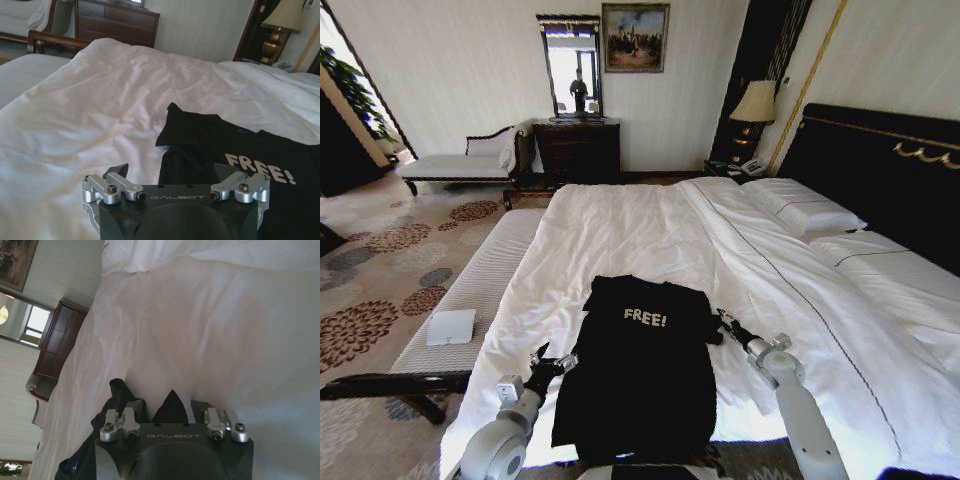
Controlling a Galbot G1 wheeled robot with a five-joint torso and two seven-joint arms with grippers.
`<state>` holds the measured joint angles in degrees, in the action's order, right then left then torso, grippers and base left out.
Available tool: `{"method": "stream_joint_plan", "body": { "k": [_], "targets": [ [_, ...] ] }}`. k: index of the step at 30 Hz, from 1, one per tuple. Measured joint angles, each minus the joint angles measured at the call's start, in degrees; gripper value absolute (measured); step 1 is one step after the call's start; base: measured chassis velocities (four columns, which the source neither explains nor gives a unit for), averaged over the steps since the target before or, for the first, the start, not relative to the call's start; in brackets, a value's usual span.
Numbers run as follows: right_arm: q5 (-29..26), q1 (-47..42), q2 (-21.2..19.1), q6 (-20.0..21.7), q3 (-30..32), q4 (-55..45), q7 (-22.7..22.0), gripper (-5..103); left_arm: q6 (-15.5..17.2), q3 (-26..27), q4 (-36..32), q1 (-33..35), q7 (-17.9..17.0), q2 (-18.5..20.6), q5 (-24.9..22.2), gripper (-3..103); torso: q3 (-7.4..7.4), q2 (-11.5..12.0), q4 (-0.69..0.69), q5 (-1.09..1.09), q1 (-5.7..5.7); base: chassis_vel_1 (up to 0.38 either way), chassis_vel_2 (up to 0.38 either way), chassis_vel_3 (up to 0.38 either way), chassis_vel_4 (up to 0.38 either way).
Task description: Fold the clothes on the bed.
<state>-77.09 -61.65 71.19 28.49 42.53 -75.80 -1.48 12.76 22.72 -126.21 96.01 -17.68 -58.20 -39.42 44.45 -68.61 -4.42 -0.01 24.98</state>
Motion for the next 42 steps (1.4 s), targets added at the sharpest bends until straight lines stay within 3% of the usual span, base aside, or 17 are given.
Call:
{"method": "stream_joint_plan", "body": {
  "k": [5,8,17,27,31,42],
  "targets": [
    [0.5,0.3,0.3,0.1,-0.5,0.9,0.1,41,0.2,0.6,-0.1,-0.2,-0.6,-0.2,-1.8,98,0.0,0.0,-0.01,0.01,0.0,0.0,0.0,0.0,0.0],
    [0.8,1.0,0.3,0.4,-0.7,1.7,0.1,25,0.2,1.0,-0.4,-0.2,-0.7,0.1,-2.1,98,0.0,0.0,0.01,0.01,0.0,0.0,0.0,0.0,0.0],
    [1.5,0.9,0.4,0.7,-0.9,1.7,0.0,1,0.5,1.8,-0.6,-0.4,-1.2,-0.2,-3.9,98,0.0,0.0,0.0,0.01,0.0,0.0,0.0,0.0,0.0],
    [5.2,0.2,0.2,0.0,-1.0,0.4,0.3,1,0.4,1.7,-0.3,-0.2,-0.8,-0.7,-2.9,98,0.0,0.0,0.01,0.01,0.0,0.0,0.0,0.0,0.0],
    [14.2,-0.7,-0.2,-4.8,-1.4,-2.1,1.5,1,0.3,1.5,-0.1,-0.6,-0.7,-0.7,-2.6,98,0.0,0.0,0.01,0.01,0.0,0.0,0.0,0.0,0.0],
    [29.6,-4.2,-0.1,-17.6,-1.5,-4.5,4.2,1,-0.3,1.2,0.5,-1.1,-0.7,-1.0,-1.9,98,0.0,0.0,0.0,0.01,0.0,0.0,0.0,0.0,0.0]
  ]
}}
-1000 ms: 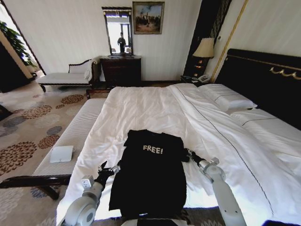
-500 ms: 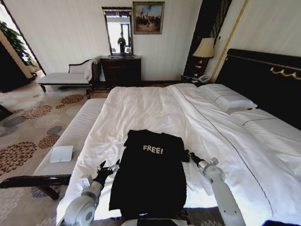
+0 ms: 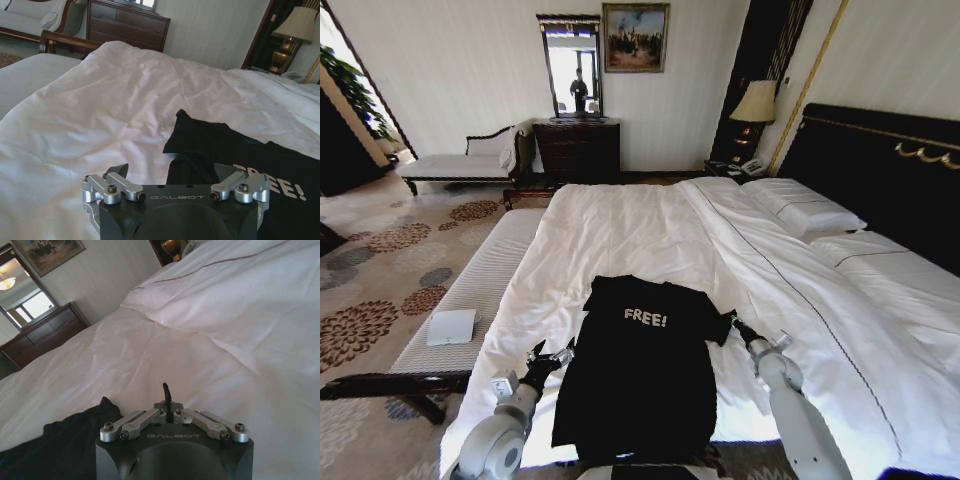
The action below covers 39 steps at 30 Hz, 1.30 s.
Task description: Fold the clothes on the bed.
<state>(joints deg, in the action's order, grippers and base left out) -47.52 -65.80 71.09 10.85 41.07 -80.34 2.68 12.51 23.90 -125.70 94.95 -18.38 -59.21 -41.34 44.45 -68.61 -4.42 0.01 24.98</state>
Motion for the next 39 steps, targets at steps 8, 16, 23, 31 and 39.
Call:
{"method": "stream_joint_plan", "body": {
  "k": [8,16,23,31,39],
  "targets": [
    [6.2,-2.2,0.8,-4.7,0.6,-0.9,0.1,1,-0.2,-0.3,0.2,-0.6,0.0,0.0,0.0,98,0.0,0.0,0.0,0.0,0.0,0.0,0.0,0.0,0.0],
    [8.3,-1.6,0.8,-5.1,-1.0,-0.3,0.2,1,-0.2,-0.4,0.6,-0.7,0.1,-0.1,0.1,98,0.0,0.0,0.0,-0.01,0.0,0.0,0.0,0.0,0.0],
    [8.3,-2.3,0.9,-4.5,-0.8,-0.3,0.0,22,-0.1,-0.9,1.7,-2.0,0.2,1.0,-0.5,98,0.0,0.0,0.01,-0.01,0.0,0.0,0.0,0.0,0.0],
    [8.4,-6.3,1.0,-4.3,0.8,-2.5,-0.4,54,1.8,-5.7,10.7,-17.1,-1.3,4.0,-11.9,98,0.01,0.0,0.01,-0.01,0.0,0.0,0.0,0.0,0.0],
    [8.4,-7.9,0.6,-3.2,2.5,-4.7,-1.9,82,3.9,-14.2,28.3,-36.1,-0.8,0.4,-23.6,92,0.01,0.0,-0.01,0.0,0.01,0.0,0.0,0.0,0.0]
  ]
}}
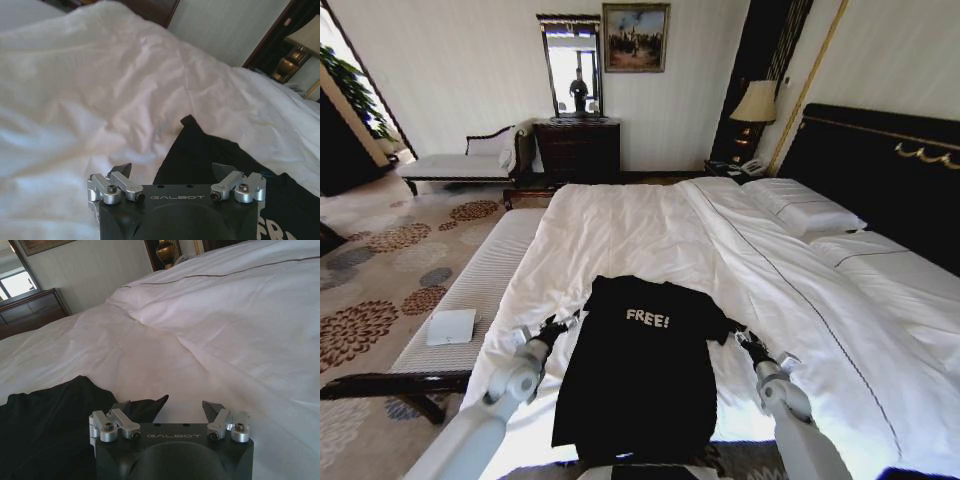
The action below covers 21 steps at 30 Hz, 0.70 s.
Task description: Fold the clothes on the bed.
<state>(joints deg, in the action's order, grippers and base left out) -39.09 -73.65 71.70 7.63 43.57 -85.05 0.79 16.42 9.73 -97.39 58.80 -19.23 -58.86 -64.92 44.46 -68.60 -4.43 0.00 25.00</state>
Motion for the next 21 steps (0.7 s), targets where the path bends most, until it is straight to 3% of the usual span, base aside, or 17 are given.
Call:
{"method": "stream_joint_plan", "body": {
  "k": [1,4,6,9,10,12,16,18,21],
  "targets": [
    [-0.1,0.0,-0.1,0.2,0.3,-0.1,-0.3,82,0.4,-1.2,2.4,-1.9,0.3,-0.8,-1.2,88,0.0,0.0,0.01,0.0,0.0,0.0,0.0,0.0,0.0],
    [-0.4,0.0,-0.5,0.6,1.0,-0.3,-1.1,96,1.1,-4.2,9.2,-6.5,0.7,-3.6,-2.6,72,-0.01,0.0,0.0,0.0,0.0,0.0,0.0,0.0,0.0],
    [-0.5,0.0,-0.6,0.8,1.2,-0.4,-1.3,99,1.1,-5.0,11.5,-7.7,1.2,-4.5,-1.9,72,-0.01,0.0,0.0,0.0,0.0,0.0,0.0,0.0,0.0],
    [-0.6,0.0,-0.8,1.0,1.6,-0.5,-1.4,100,1.0,-5.9,16.1,-9.9,2.1,-6.5,-0.3,56,-0.01,0.0,0.01,0.01,0.0,0.0,0.0,0.0,0.0],
    [-0.7,0.0,-0.9,1.0,1.7,-0.5,-1.5,100,1.0,-5.9,17.0,-10.3,2.2,-7.0,-0.2,50,-0.01,0.0,0.01,0.02,0.0,0.0,0.0,0.0,0.0],
    [-0.8,0.1,-0.9,1.0,1.8,-0.5,-1.5,100,1.0,-5.9,17.5,-10.5,2.3,-7.4,-0.2,50,-0.01,0.0,0.01,0.01,0.0,0.0,0.0,0.0,0.0],
    [-1.4,0.0,-1.3,1.1,2.3,-0.4,-1.5,100,1.2,-5.3,19.0,-10.6,2.7,-7.9,-0.1,28,-0.01,0.0,0.02,0.01,-0.01,0.0,0.0,0.0,0.0],
    [-1.4,0.0,-1.3,1.1,2.4,-0.4,-1.5,100,1.2,-5.2,19.1,-10.6,2.7,-7.9,-0.1,28,-0.01,0.0,0.02,0.0,-0.01,0.0,0.0,0.0,0.0],
    [-1.8,0.0,-1.4,1.3,2.6,-0.4,-1.5,100,1.0,-4.7,19.4,-10.5,2.8,-8.0,0.0,12,-0.01,0.0,0.02,0.0,-0.01,0.0,0.0,0.0,0.0]
  ]
}}
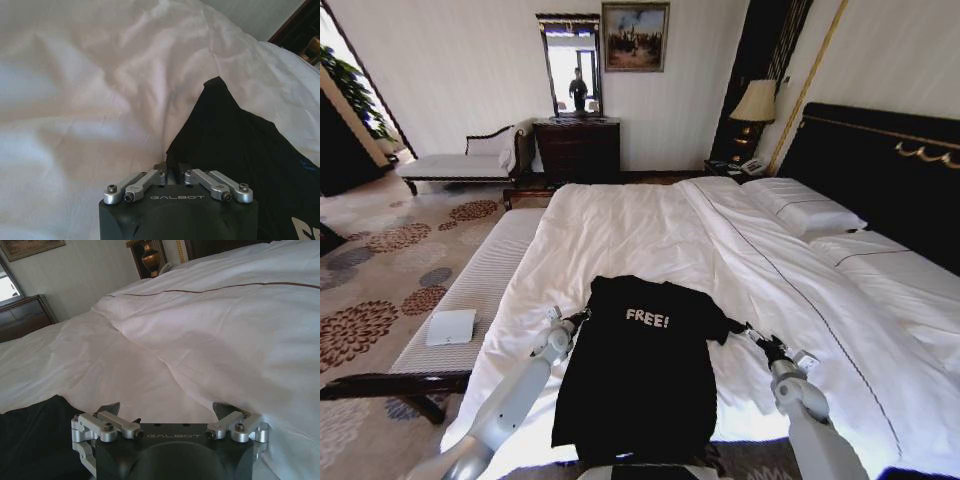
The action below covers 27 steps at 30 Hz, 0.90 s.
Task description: Fold the clothes on the bed.
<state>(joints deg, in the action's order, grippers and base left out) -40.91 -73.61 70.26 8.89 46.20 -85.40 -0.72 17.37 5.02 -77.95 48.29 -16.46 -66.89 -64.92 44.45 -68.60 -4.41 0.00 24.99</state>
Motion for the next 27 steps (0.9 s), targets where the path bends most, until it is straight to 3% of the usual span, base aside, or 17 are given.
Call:
{"method": "stream_joint_plan", "body": {
  "k": [2,4,19,27],
  "targets": [
    [0.0,0.0,0.0,0.0,0.0,0.0,0.0,100,0.0,0.0,0.0,0.0,0.0,0.0,0.0,12,0.0,0.0,0.0,0.0,0.0,0.0,0.0,0.0,0.0],
    [-0.1,-0.1,0.0,0.1,0.1,-0.1,-0.1,100,-0.3,0.0,-0.3,0.0,0.0,0.1,0.3,1,0.0,0.0,0.0,0.0,0.0,0.0,0.0,0.0,0.0],
    [-0.4,-1.2,0.2,0.1,1.0,-0.6,-0.1,100,-1.3,1.5,0.6,-2.5,-0.4,0.3,0.6,0,0.0,0.0,-0.01,-0.01,0.0,0.0,0.0,0.0,0.0],
    [-0.3,-1.1,0.3,0.1,0.5,-0.7,-0.1,100,-1.7,3.6,0.2,-2.3,0.6,4.6,-0.6,0,0.0,0.0,-0.01,0.0,0.0,0.0,0.0,0.0,0.0]
  ]
}}
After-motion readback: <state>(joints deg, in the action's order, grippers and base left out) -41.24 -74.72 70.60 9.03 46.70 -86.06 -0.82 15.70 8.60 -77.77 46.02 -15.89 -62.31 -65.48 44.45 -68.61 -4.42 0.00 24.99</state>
